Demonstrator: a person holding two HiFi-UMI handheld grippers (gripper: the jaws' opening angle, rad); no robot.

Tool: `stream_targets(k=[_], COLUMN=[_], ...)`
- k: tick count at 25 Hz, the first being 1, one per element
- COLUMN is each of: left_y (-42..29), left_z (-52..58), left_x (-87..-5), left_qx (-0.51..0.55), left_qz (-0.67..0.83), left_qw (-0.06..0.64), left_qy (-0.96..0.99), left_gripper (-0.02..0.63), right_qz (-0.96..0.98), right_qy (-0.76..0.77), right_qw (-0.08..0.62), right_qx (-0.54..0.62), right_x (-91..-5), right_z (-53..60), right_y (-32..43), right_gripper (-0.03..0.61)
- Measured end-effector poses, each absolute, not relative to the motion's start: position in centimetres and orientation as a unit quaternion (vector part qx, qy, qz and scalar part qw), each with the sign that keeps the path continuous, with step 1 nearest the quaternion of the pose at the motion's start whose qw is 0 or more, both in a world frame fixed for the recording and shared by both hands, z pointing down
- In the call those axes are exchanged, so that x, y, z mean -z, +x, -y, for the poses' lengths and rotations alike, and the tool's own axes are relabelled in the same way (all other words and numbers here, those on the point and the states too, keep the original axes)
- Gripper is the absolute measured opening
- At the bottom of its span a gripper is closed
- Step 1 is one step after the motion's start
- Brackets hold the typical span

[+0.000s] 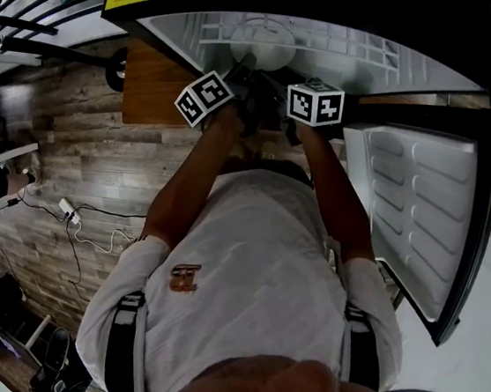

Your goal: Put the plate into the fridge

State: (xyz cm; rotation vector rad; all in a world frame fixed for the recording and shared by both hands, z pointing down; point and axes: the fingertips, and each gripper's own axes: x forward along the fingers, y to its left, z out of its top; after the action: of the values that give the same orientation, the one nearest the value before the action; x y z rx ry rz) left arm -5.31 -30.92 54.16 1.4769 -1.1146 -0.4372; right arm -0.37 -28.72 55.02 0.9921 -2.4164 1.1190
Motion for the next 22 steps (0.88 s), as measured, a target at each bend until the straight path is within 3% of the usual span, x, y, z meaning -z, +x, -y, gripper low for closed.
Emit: stream_targets(k=[13, 22], left_y=[-4.7, -4.2], left_z=[28.7, 28.0], left_x=[-55.0, -55.8], left_qx=[0.164, 0.146], left_qz=[0.463, 0.453], left_qw=[0.601, 0.625], left_qy=[0.630, 0.619], left_gripper=[0.110, 0.109], right_qz=[0.811, 0.802], right_qy=[0.354, 0.344], right_qw=[0.154, 0.160], right_qx=[-0.440, -0.461], right_x=[-56.2, -56.6], right_z=[27.5, 26.2], right_y=[-0.2, -0.1], right_gripper=[0.099, 0.097])
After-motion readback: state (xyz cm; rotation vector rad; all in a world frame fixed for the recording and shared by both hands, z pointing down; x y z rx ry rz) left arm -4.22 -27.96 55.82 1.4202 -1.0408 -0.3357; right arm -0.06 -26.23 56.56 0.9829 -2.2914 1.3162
